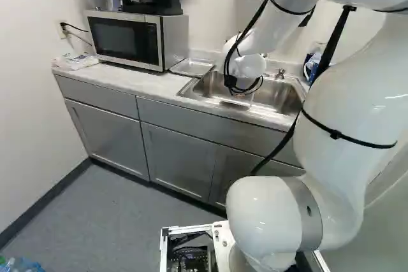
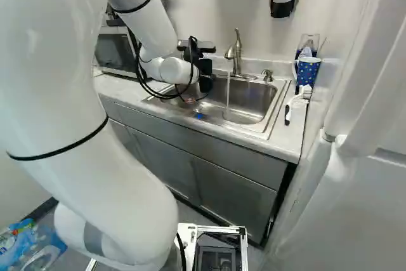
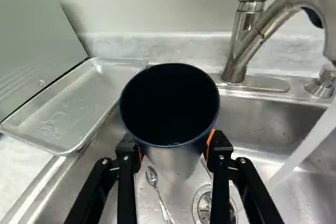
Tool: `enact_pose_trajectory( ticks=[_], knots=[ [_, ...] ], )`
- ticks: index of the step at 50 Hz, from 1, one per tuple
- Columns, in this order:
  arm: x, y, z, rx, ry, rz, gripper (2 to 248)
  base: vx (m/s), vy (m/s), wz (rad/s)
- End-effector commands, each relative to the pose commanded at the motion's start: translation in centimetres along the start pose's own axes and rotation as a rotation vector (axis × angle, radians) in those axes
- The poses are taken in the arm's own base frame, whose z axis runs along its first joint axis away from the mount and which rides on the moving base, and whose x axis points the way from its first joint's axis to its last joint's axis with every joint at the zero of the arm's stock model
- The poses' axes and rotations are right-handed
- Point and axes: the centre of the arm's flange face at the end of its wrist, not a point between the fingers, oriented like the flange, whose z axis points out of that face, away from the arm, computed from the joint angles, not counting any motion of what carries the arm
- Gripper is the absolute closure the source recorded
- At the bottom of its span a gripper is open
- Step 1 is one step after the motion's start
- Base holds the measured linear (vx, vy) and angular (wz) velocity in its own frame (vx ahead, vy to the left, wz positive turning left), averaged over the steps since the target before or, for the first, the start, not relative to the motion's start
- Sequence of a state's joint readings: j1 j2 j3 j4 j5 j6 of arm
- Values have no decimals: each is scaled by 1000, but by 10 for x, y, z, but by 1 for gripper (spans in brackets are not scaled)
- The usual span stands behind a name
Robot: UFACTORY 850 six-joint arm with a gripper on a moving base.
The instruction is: Rinse the cup and place it in the tray
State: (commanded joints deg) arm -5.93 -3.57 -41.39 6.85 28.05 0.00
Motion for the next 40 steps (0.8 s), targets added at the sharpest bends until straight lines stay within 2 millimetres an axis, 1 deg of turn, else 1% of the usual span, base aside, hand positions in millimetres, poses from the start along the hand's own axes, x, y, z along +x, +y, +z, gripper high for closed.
enact_pose_trajectory(
  ticks=[14, 34, 40],
  knots=[
    [-13, 1, 9, -3, -31, -2, 124, 0, 0, 0],
    [-13, 1, 9, -4, -31, -2, 124, 0, 0, 0],
    [-13, 5, 7, -10, -31, 1, 124, 0, 0, 0]
  ],
)
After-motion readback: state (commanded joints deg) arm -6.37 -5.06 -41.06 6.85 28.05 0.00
